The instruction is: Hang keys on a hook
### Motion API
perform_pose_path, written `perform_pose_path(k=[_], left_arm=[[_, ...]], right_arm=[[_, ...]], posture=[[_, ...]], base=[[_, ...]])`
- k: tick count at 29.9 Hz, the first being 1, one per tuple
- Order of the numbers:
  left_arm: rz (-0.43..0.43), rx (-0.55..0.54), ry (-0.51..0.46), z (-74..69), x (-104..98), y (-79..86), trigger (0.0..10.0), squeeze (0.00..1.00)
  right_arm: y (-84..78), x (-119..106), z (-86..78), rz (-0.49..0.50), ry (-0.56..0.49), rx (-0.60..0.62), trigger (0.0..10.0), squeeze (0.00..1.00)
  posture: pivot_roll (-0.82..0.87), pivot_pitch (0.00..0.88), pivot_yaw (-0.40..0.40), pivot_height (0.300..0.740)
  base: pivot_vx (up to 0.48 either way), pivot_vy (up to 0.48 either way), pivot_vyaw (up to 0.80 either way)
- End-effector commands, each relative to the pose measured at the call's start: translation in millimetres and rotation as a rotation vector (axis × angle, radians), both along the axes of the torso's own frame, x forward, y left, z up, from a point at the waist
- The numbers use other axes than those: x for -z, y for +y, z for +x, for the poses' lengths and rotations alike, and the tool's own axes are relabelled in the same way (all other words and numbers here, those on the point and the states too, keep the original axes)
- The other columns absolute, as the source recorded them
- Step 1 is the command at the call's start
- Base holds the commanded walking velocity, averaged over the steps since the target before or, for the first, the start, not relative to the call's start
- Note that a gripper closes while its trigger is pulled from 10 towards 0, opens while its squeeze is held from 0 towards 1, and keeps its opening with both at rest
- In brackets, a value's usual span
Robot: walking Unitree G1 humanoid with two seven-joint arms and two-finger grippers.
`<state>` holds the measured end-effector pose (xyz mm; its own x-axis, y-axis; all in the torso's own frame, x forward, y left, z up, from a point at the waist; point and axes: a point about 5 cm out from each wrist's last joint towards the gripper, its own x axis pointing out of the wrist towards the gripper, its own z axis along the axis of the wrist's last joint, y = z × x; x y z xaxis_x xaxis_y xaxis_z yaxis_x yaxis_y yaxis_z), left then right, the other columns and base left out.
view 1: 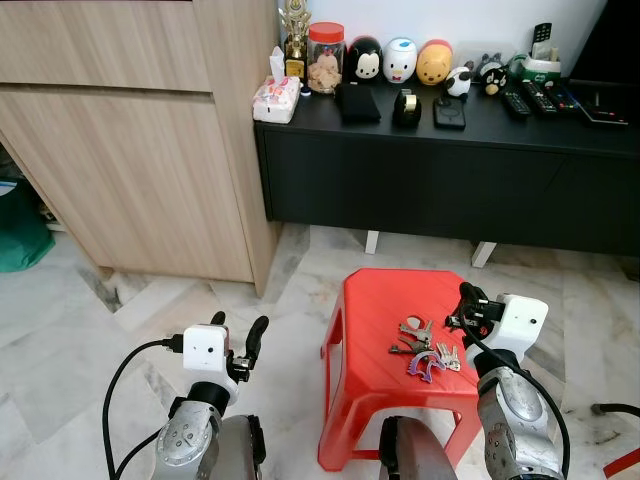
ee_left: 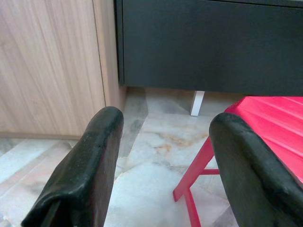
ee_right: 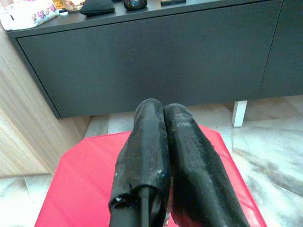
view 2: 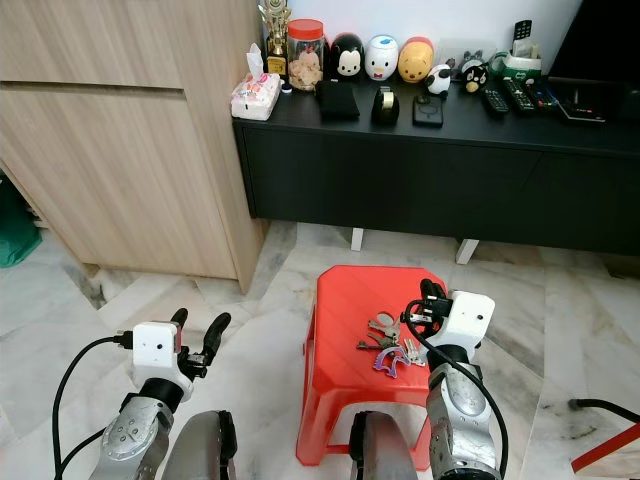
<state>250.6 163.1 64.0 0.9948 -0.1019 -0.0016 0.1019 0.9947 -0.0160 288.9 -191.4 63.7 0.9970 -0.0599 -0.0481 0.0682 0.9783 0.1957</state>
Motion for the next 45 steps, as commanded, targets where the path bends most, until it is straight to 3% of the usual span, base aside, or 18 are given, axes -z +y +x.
perform_pose_path(k=[1, 23, 43, 45], left_arm=[[-0.012, 0.000, 0.007, -0.6, 2.8, -1.0, 10.0, 0.00], [-0.019, 0.031, -0.001, -2.1, 4.3, -5.2, 10.0, 0.00], [-0.018, 0.037, -0.006, -1.3, 2.8, -4.2, 10.0, 0.00], [-0.016, 0.040, -0.005, -1.0, 2.6, -4.5, 10.0, 0.00]], right_arm=[[-0.9, -7.5, 3.3, -0.004, -0.020, 0.008, 10.0, 0.00], [0.0, -17.0, 5.7, -0.008, -0.018, 0.036, 10.0, 0.00], [0.7, -21.9, 9.8, -0.021, 0.004, 0.030, 10.0, 0.00], [1.0, -21.6, 10.6, -0.061, 0.021, 0.016, 10.0, 0.00]], posture=[[0.03, 0.010, -0.050, 0.578], [0.03, 0.000, -0.052, 0.578], [0.03, 0.016, -0.055, 0.703], [0.03, 0.019, -0.053, 0.713]], base=[[-0.292, 0.000, 0.00], [-0.282, 0.000, 0.00], [0.000, 0.000, 0.00], [0.000, 0.000, 0.00]])
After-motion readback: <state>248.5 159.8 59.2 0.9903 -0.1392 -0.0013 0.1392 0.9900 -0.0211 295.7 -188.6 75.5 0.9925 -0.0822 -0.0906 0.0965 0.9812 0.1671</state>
